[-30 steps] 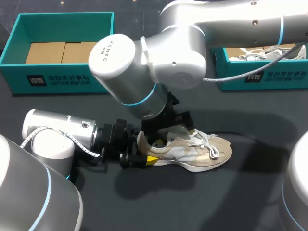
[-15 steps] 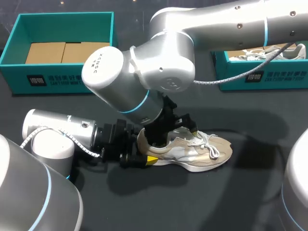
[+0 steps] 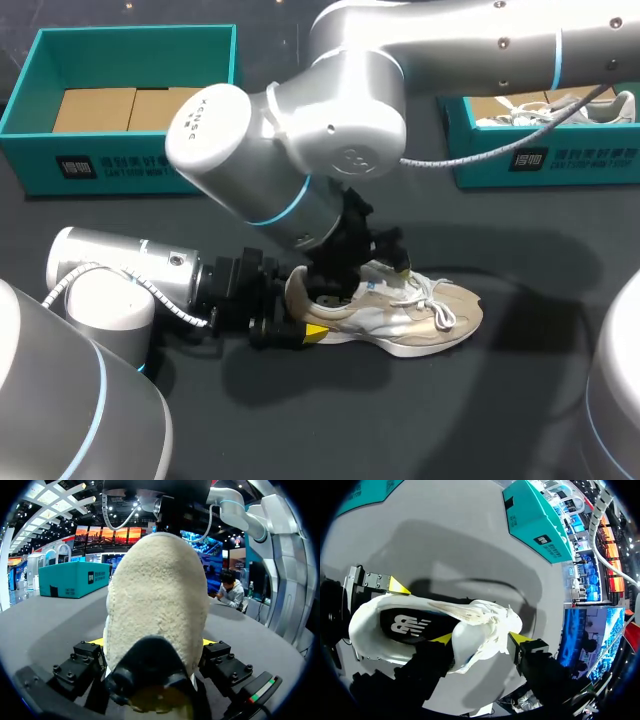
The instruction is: Take the shoe out of the shoebox, open the shoe tongue, remove and reinsert the insole, then place the shoe into the shoebox
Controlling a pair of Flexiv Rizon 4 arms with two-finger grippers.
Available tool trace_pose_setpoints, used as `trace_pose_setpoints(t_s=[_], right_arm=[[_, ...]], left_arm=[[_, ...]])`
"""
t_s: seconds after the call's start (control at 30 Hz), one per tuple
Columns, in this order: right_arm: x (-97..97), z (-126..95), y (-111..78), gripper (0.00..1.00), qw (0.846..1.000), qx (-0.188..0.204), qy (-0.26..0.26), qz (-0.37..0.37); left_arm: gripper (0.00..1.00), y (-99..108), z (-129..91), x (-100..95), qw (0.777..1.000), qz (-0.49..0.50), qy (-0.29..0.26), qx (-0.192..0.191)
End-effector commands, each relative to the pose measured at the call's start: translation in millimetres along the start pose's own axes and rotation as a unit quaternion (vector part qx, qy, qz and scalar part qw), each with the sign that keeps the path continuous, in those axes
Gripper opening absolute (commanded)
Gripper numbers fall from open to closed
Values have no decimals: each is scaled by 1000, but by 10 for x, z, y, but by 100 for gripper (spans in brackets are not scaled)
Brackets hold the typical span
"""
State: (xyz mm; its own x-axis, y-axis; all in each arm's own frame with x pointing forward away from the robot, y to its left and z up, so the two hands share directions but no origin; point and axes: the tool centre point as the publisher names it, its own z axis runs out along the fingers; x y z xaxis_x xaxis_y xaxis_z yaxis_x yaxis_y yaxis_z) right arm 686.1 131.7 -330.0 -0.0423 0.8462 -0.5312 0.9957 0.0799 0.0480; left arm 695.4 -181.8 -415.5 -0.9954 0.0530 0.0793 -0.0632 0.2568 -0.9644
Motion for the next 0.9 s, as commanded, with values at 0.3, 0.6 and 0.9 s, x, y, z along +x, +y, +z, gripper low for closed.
trace_pose_setpoints(t_s=[0.3,0.6,0.9], right_arm=[[-56,-5,-142,37,947,25,36,319],[-120,-52,-153,20,956,56,72,278],[-281,-103,-34,0,981,44,111,152]], left_arm=[[0,35,26,-3,1000,0,-1,-1],[0,35,26,-3,1000,0,-1,-1],[0,35,26,-3,1000,0,-1,-1]])
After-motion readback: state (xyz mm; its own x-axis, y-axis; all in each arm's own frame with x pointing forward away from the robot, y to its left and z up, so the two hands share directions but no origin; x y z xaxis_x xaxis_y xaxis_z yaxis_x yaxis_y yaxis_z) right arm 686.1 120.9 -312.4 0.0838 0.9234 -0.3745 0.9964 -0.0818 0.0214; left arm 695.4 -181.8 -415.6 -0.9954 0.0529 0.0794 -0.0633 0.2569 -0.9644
